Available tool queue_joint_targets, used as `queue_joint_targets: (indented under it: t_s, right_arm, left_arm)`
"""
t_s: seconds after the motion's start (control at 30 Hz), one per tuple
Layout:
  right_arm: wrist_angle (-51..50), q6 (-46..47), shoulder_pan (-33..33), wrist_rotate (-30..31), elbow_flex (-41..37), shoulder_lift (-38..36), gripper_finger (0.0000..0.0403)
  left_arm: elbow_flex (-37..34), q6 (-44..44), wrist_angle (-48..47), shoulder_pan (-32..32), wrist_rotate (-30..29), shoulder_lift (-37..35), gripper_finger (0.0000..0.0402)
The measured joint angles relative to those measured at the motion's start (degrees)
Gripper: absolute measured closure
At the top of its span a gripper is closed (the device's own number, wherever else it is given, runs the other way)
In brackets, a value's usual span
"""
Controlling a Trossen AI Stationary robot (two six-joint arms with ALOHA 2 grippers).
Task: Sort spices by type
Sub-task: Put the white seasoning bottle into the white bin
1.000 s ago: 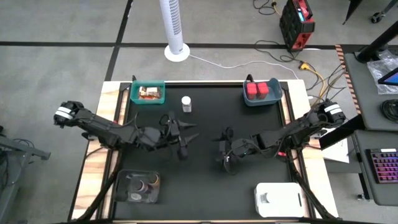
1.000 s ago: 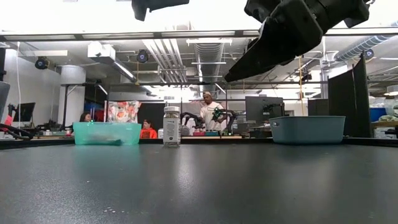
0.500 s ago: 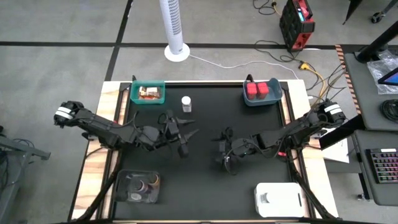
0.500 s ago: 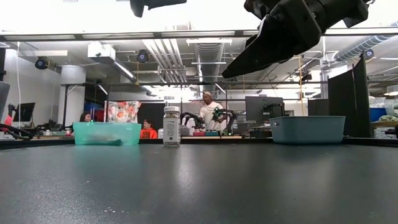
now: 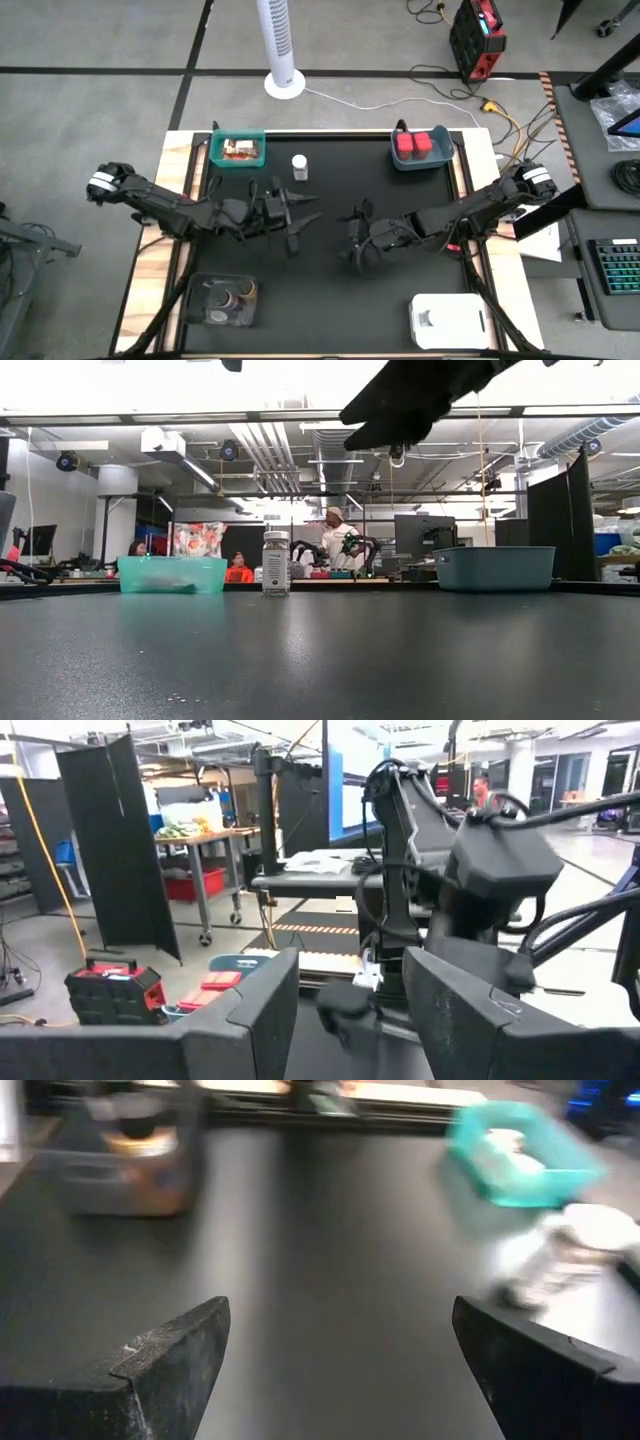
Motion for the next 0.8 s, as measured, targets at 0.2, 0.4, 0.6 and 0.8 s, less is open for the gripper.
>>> queue_joint_targets:
  t_s: [0.2, 0.4, 0.6, 0.8]
  right_arm:
    - [-15.7, 1.4, -0.1, 10.1, 8.8, 0.0, 0.0028]
    - [-21.0, -10.3, -0.5, 9.9, 12.2, -0.3, 0.0028]
    - [-10.5, -15.5, -6.0, 6.6, 9.4, 0.6, 0.0028]
    - [1.8, -13.4, -17.9, 1.8, 11.2, 5.2, 0.0028]
  left_arm:
    - [0.0, -1.4, -1.8, -0.2, -2.4, -0.6, 0.0236]
    - [0.0, -2.7, -18.7, -1.1, -10.4, -7.5, 0.0236]
    - [0.0, -7.1, -35.6, -2.4, -10.5, -15.2, 0.0236]
    - [0.0, -2.1, -39.4, -2.4, -10.7, -22.4, 0.0236]
